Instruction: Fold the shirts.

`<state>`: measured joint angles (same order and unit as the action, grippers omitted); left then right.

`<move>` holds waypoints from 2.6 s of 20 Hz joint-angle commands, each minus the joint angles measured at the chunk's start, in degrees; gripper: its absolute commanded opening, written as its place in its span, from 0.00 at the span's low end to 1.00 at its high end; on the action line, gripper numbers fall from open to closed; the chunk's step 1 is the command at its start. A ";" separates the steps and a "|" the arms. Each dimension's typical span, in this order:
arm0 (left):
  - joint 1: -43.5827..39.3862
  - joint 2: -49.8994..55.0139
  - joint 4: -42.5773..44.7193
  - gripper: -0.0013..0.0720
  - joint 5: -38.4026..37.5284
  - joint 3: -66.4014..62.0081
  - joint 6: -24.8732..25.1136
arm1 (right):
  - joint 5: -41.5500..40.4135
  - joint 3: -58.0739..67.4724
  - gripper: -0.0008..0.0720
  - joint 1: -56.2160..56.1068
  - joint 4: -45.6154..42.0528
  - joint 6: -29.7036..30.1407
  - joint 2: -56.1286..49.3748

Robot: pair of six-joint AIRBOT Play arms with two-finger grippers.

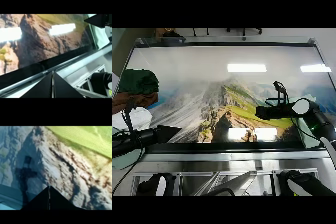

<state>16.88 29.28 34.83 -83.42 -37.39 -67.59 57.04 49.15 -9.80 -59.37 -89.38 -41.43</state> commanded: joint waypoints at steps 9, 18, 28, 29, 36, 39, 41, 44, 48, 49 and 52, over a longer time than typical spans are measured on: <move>0.07 4.94 14.62 0.05 16.72 -8.31 -4.22 | -0.02 -0.02 0.05 -0.04 0.00 0.00 0.04; 0.09 50.58 56.89 0.98 47.45 -43.82 -4.48 | -0.02 -0.02 0.05 -0.04 0.00 0.00 -0.04; 3.65 98.75 60.17 0.98 40.11 -79.36 -5.11 | 0.00 -0.02 0.05 -0.04 0.02 0.00 -0.07; 4.04 98.84 60.17 0.98 42.16 -77.61 -5.09 | -0.02 -0.02 0.05 -0.04 0.00 0.00 -0.07; 2.36 94.33 59.49 0.05 33.44 -82.51 -5.42 | -0.02 -0.02 0.05 -0.04 0.00 0.20 -0.07; -1.07 84.74 59.47 0.05 33.31 -82.44 -8.81 | -0.02 -0.02 0.05 -0.04 0.02 0.17 -0.07; -4.11 77.77 59.43 0.05 32.00 -82.42 -9.68 | -0.02 -0.02 0.05 -0.04 0.02 0.20 -0.07; -9.77 65.88 55.39 0.05 29.62 -78.71 -11.58 | -0.02 -0.02 0.05 -0.04 0.02 0.20 -0.07; -17.81 55.08 30.77 0.05 17.49 -71.63 -11.50 | -0.04 -0.02 0.05 -0.04 0.00 0.20 -0.07; -20.59 53.27 25.29 0.05 14.86 -69.16 -11.41 | -0.07 0.00 0.05 -0.04 0.00 0.20 -0.07; -30.82 49.66 21.03 0.05 13.38 -61.20 -11.41 | 0.00 -0.02 0.05 -0.02 0.00 0.20 -0.02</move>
<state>-5.72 83.46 65.87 -65.58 -104.90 -78.89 56.99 49.15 -9.80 -59.37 -89.14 -41.50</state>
